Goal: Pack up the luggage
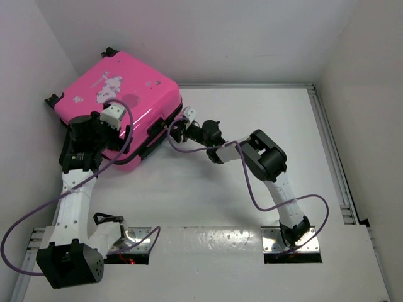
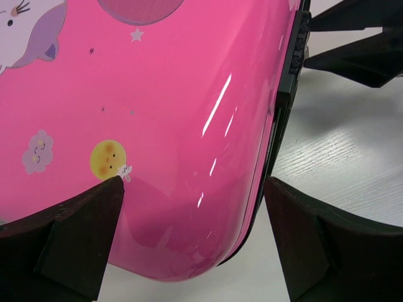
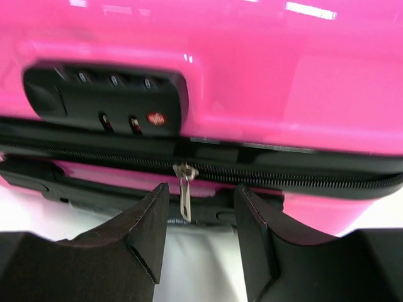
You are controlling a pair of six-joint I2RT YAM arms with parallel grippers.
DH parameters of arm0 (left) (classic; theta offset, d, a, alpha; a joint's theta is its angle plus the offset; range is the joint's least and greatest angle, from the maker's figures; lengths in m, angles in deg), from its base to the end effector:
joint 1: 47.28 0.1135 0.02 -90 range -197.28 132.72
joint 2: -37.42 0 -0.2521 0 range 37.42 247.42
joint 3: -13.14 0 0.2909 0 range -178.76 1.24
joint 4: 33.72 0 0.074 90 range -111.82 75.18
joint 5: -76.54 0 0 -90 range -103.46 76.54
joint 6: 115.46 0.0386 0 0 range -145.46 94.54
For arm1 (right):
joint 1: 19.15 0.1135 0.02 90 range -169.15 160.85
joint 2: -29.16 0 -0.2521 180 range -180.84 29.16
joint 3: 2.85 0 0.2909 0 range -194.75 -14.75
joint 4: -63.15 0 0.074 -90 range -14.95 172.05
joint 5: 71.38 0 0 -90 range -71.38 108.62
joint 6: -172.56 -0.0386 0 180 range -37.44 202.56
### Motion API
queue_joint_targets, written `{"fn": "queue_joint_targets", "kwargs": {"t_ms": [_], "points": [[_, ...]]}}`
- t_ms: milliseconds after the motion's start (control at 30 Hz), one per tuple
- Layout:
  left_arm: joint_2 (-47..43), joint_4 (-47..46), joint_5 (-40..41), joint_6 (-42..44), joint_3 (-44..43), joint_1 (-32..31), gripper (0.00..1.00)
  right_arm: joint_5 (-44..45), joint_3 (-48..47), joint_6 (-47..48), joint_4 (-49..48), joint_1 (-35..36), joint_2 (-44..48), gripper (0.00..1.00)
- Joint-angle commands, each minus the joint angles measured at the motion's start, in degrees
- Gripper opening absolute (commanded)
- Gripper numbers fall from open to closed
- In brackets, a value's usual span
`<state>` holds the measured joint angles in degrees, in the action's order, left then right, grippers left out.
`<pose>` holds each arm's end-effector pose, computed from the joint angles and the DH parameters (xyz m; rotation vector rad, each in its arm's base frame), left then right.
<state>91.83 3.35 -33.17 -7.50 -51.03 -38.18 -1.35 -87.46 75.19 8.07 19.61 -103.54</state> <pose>0.2568 0.0280 0.3172 0.3667 1.9842 -0.0530 0.3775 0.3200 0.0957 -0.6896 1.3565 0.9025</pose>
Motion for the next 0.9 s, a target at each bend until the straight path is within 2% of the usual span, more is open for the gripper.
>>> {"fn": "queue_joint_targets", "kwargs": {"t_ms": [0, 233, 467, 867], "points": [[0.17, 1.90, -0.60, -1.08, 0.68, 0.56, 0.97, 0.63, -1.30, 0.61, -1.84, 0.43, 0.34, 0.46], [1.31, 1.38, -0.60, -1.08, 1.20, 1.09, 0.97, -0.07, -0.07, 0.70, -2.01, -0.62, 0.61, 0.46], [1.84, 1.37, -0.60, -1.08, 1.21, 1.09, 0.97, -0.42, -3.57, 0.35, -1.31, -0.09, -0.98, 0.46], [1.31, 1.37, -0.07, -1.61, 1.21, 1.09, 0.97, -1.13, -4.90, -0.44, -0.96, 1.75, -3.00, 0.34]]}}
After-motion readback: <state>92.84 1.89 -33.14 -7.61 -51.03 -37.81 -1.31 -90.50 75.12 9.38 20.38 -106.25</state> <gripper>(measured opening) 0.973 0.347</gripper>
